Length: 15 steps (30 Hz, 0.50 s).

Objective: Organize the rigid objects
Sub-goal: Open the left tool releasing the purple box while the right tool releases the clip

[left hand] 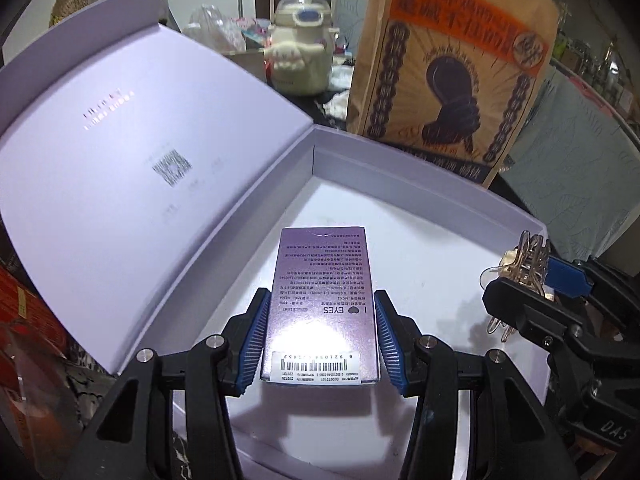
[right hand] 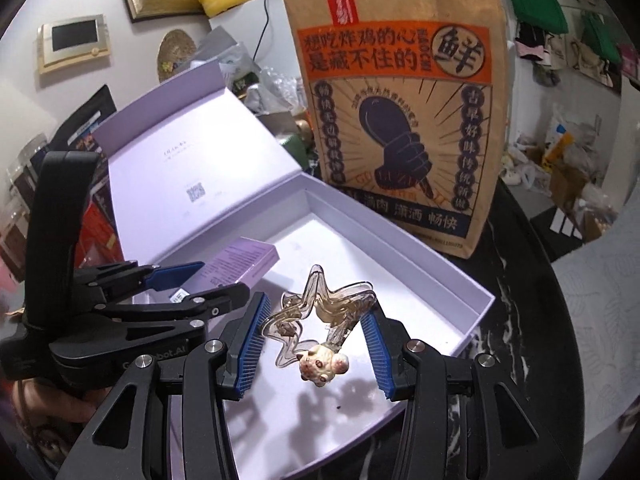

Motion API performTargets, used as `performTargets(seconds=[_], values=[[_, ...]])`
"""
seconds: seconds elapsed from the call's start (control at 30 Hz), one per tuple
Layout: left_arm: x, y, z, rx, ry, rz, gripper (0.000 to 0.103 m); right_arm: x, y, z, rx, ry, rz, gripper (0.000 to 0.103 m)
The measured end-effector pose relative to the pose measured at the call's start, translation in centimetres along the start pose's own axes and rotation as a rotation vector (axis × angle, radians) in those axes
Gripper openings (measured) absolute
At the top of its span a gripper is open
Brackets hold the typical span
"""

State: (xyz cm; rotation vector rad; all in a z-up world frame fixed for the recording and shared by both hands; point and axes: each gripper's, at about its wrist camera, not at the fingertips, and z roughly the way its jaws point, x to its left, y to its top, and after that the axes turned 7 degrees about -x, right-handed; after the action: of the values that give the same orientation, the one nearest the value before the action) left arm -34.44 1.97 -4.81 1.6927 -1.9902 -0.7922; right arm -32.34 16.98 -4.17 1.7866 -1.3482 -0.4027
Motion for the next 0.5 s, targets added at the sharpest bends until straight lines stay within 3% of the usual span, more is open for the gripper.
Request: performTargets(seconds=[0.23, 0.5], values=[[-0.7, -0.9, 1.6, 0.058, 0.015, 0.019, 0.050, 0.4, -0.9, 1.5, 0.036, -0.015, -0.029, 0.046], [-0.9, -1.3, 2.0, 0.070, 0.032, 0.025, 0.050, 0.0, -1.2, 2.0, 0.050, -0.022, -0.027, 0.046]])
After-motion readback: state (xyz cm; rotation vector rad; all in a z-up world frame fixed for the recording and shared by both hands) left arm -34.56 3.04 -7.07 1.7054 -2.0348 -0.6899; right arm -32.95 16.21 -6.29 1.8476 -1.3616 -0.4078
